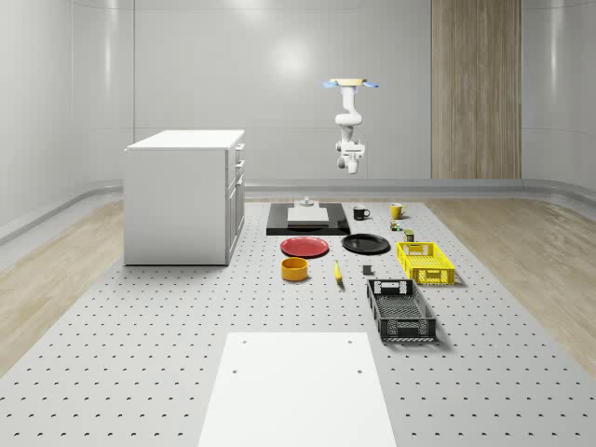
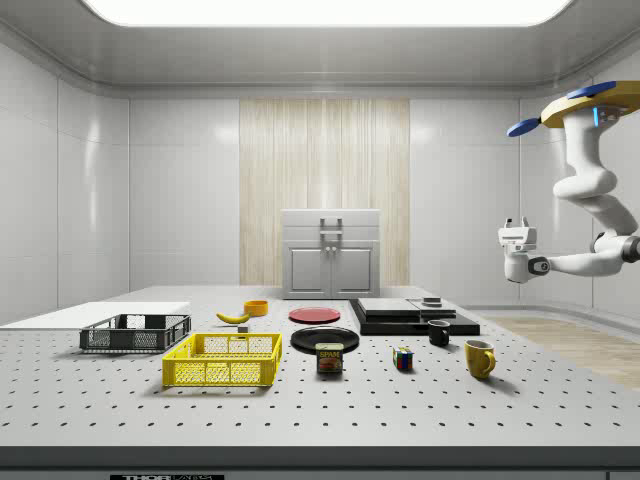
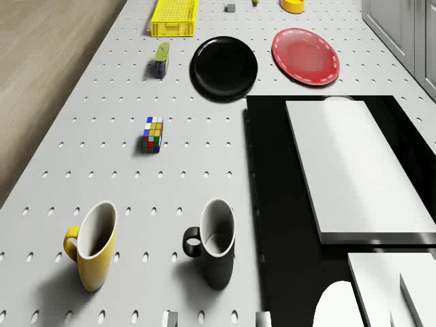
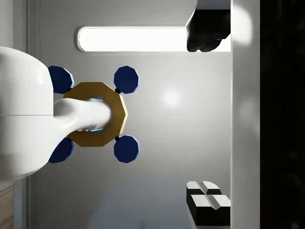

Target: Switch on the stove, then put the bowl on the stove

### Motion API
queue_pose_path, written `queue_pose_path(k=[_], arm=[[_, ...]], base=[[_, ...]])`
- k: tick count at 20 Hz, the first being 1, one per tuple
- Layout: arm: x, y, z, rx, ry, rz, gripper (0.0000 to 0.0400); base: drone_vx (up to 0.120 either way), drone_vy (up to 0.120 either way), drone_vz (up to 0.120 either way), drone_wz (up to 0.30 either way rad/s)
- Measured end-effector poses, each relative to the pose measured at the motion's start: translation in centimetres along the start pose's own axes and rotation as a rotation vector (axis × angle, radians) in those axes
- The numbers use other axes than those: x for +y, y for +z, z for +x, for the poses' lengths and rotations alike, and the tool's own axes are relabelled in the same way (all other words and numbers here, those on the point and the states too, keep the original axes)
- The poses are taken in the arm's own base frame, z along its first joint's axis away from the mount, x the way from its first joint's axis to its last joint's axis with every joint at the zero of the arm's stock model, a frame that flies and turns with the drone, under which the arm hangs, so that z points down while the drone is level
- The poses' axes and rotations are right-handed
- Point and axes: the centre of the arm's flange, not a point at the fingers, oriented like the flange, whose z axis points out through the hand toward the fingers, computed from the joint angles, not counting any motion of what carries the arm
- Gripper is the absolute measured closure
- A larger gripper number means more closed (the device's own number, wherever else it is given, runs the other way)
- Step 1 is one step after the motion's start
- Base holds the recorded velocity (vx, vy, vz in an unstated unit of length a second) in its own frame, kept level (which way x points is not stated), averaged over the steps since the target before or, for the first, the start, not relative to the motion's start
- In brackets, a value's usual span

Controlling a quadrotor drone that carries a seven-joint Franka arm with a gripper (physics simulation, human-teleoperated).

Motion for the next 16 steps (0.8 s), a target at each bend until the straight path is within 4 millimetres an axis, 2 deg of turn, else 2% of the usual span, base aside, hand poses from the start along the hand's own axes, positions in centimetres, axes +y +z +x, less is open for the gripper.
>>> queue_pose_path(k=[4,6,11,16], arm=[[0.3,-3.0,-0.2,0.002,0.000,0.002,0.0000],[0.3,-4.3,-0.2,0.003,0.000,0.003,0.0000],[0.1,-7.1,-0.1,0.006,0.000,0.006,0.0000],[0.0,-8.5,0.0,0.009,0.000,0.009,0.0000]], base=[[0.000,0.000,0.000,0.000],[0.000,-0.100,0.000,0.000],[0.120,-0.120,0.000,0.000],[0.120,-0.120,0.000,0.000]])
